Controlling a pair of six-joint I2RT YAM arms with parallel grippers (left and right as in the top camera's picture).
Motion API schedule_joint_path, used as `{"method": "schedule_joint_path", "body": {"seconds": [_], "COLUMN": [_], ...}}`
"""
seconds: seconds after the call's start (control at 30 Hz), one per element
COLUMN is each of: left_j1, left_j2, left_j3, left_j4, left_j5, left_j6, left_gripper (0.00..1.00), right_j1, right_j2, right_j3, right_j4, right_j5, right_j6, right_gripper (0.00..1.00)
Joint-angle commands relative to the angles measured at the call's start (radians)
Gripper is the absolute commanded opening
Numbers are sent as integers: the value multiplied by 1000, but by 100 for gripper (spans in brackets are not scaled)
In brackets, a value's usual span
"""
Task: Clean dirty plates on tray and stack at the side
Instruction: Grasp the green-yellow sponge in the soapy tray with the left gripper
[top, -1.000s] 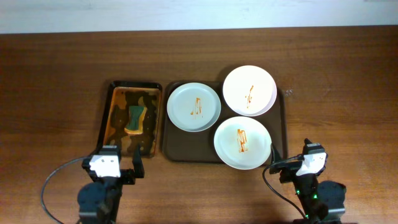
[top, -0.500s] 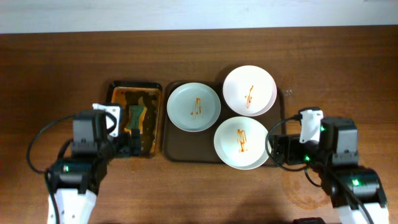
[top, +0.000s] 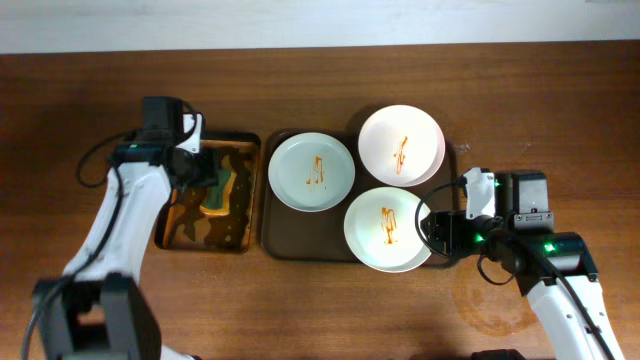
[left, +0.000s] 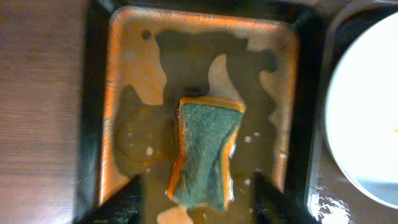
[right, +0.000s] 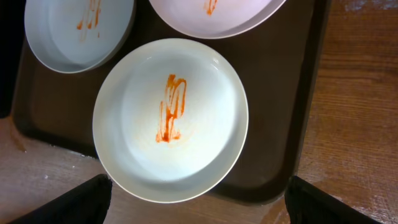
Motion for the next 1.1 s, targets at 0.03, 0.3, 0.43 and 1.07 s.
{"method": "schedule_joint_path", "body": {"seconds": [0.03, 0.3, 0.43, 1.07], "left_j1": [-6, -39, -39, -51], "left_j2": [170, 294, 294, 296], "left_j3": [10, 9, 32, 90], "left_j4": [20, 19, 3, -162], "left_j5": [9, 17, -31, -30], "left_j6": [1, 1, 1, 0], "left_gripper": [35, 0, 0, 33], "right_j1": [4, 4, 4, 4], "right_j2": [20, 20, 20, 20], "right_j3": [19, 19, 19, 19], "right_j4": [5, 11, 11, 11], "right_j5": [-11, -11, -11, -11], "right_j6": [4, 5, 4, 4], "right_gripper": [89, 89, 89, 89]}}
